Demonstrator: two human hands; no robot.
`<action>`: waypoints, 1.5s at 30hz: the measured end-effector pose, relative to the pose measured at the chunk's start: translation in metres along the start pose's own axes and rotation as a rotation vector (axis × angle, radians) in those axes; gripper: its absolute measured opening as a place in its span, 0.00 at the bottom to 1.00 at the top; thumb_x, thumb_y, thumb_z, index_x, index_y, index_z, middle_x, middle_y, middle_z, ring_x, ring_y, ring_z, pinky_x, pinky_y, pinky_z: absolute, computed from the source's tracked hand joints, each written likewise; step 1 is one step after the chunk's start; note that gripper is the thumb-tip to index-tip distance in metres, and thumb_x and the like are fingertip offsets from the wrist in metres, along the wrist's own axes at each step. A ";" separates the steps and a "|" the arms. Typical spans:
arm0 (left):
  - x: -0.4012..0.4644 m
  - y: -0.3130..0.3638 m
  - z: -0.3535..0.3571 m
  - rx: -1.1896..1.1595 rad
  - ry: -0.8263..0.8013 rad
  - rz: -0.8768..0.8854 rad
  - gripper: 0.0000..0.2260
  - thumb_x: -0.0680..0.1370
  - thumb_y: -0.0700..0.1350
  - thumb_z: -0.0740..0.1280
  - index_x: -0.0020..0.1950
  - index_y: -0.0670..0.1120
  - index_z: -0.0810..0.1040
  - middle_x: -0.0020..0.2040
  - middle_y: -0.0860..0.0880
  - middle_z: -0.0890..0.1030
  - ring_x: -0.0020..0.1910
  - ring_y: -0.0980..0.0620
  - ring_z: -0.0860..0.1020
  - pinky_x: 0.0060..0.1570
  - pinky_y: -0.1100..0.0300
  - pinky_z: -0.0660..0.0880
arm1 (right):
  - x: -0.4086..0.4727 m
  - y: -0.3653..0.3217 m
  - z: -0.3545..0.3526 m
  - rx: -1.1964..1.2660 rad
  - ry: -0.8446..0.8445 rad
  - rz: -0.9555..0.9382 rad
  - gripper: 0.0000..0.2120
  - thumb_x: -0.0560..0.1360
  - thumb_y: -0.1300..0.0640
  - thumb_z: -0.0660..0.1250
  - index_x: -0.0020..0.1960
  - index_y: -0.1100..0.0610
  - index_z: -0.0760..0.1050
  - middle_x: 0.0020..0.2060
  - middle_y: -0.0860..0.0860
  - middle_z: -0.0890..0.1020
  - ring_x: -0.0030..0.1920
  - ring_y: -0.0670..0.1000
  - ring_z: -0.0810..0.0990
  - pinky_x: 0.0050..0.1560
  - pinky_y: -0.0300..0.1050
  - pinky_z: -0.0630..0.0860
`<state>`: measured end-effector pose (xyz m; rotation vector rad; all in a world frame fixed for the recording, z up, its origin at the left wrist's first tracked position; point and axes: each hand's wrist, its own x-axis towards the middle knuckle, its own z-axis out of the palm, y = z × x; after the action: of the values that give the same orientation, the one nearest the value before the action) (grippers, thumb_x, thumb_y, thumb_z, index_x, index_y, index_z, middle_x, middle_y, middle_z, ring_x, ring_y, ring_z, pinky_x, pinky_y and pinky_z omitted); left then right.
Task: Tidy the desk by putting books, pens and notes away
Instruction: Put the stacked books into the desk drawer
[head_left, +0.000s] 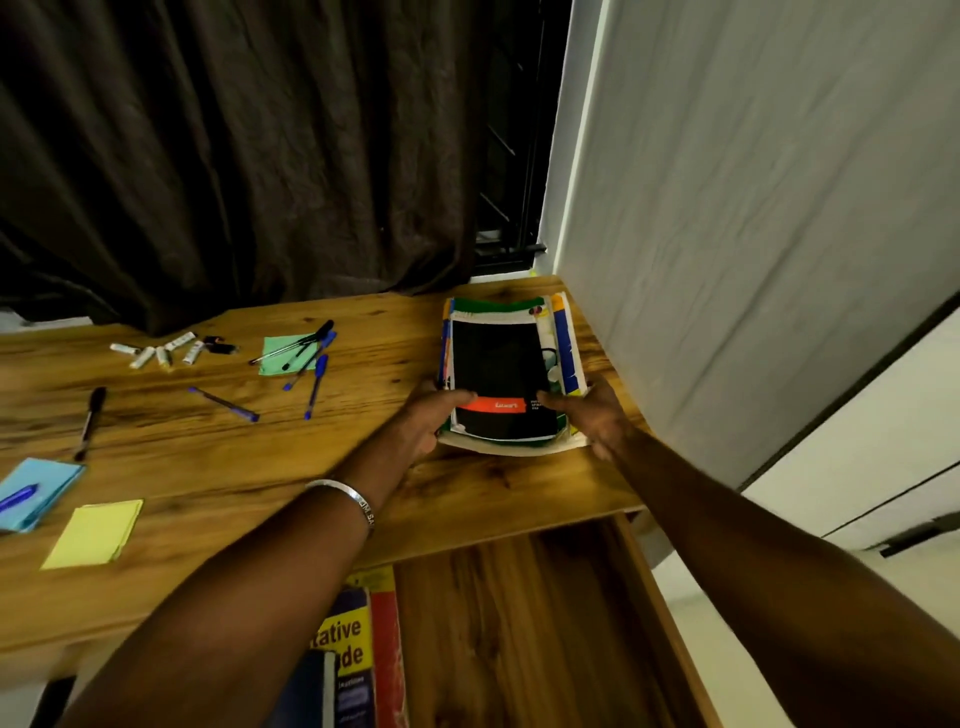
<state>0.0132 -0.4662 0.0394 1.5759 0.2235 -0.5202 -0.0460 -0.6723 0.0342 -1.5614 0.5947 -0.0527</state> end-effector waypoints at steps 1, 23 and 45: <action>-0.010 0.000 0.001 -0.001 -0.009 0.006 0.21 0.74 0.38 0.69 0.66 0.42 0.70 0.59 0.48 0.76 0.54 0.50 0.73 0.48 0.59 0.71 | -0.006 -0.002 -0.003 -0.014 -0.010 -0.007 0.35 0.62 0.60 0.81 0.64 0.60 0.69 0.54 0.54 0.81 0.46 0.51 0.81 0.42 0.43 0.79; -0.193 -0.101 0.024 0.228 0.095 0.038 0.10 0.77 0.41 0.69 0.38 0.46 0.71 0.28 0.51 0.73 0.20 0.61 0.69 0.21 0.67 0.65 | -0.183 0.060 -0.086 -0.135 -0.161 -0.017 0.29 0.65 0.58 0.79 0.63 0.57 0.72 0.58 0.55 0.81 0.55 0.55 0.80 0.52 0.54 0.79; -0.284 -0.210 0.040 0.260 0.019 -0.151 0.06 0.74 0.42 0.71 0.46 0.45 0.75 0.44 0.45 0.79 0.43 0.49 0.73 0.42 0.57 0.72 | -0.268 0.132 -0.127 -0.228 -0.304 0.148 0.35 0.63 0.71 0.77 0.67 0.60 0.69 0.60 0.59 0.78 0.63 0.60 0.75 0.60 0.60 0.74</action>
<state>-0.3360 -0.4398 -0.0179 1.8260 0.3002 -0.6729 -0.3696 -0.6773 0.0084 -1.6987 0.4848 0.3692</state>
